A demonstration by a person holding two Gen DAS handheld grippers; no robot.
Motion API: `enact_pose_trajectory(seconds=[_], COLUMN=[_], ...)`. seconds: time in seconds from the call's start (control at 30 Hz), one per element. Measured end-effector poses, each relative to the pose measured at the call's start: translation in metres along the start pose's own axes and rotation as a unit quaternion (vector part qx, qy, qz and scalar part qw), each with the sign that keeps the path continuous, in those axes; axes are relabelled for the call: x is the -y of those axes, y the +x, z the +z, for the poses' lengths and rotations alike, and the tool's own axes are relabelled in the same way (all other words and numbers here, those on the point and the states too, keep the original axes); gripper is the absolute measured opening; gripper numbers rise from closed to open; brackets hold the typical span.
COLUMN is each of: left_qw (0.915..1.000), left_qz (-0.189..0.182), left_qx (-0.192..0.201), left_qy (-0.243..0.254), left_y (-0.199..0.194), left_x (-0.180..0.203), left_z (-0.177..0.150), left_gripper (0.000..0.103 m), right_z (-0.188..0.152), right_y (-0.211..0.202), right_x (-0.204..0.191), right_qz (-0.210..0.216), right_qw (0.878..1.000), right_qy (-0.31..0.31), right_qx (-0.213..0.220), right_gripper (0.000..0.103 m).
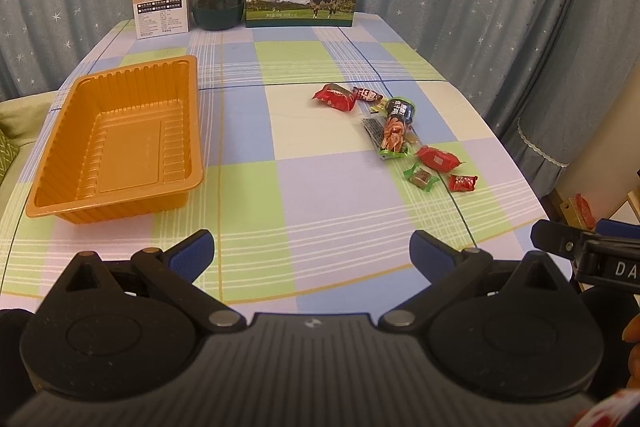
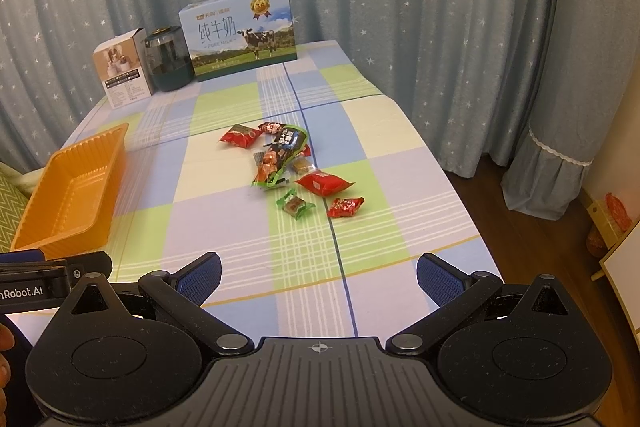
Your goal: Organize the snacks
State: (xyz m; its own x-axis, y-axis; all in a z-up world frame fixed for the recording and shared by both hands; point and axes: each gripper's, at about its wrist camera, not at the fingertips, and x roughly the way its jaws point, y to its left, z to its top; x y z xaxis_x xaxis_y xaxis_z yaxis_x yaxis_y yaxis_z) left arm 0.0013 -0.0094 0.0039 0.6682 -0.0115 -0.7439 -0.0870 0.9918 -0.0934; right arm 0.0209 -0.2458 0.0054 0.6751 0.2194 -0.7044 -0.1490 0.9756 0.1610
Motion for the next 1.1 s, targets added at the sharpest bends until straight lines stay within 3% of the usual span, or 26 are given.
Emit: enact_pose_trajectory(seconds=[0.8, 1.1], left_qw=[1.0, 0.9997], left_qz=[-0.006, -0.02], left_qx=[-0.001, -0.007], left_qy=[-0.005, -0.013], left_y=[0.001, 0.033], left_x=[-0.005, -0.01], left_z=[-0.002, 0.009], left_gripper=[0.103, 0.103], right_z=[-0.002, 0.001], right_y=[0.003, 0.022], right_x=[0.006, 0.022], right_qz=[-0.003, -0.017], right_qw=[1.0, 0.999], right_qy=[0.005, 0.023], right_qx=[0.002, 0.021], right_gripper=[0.103, 0.103])
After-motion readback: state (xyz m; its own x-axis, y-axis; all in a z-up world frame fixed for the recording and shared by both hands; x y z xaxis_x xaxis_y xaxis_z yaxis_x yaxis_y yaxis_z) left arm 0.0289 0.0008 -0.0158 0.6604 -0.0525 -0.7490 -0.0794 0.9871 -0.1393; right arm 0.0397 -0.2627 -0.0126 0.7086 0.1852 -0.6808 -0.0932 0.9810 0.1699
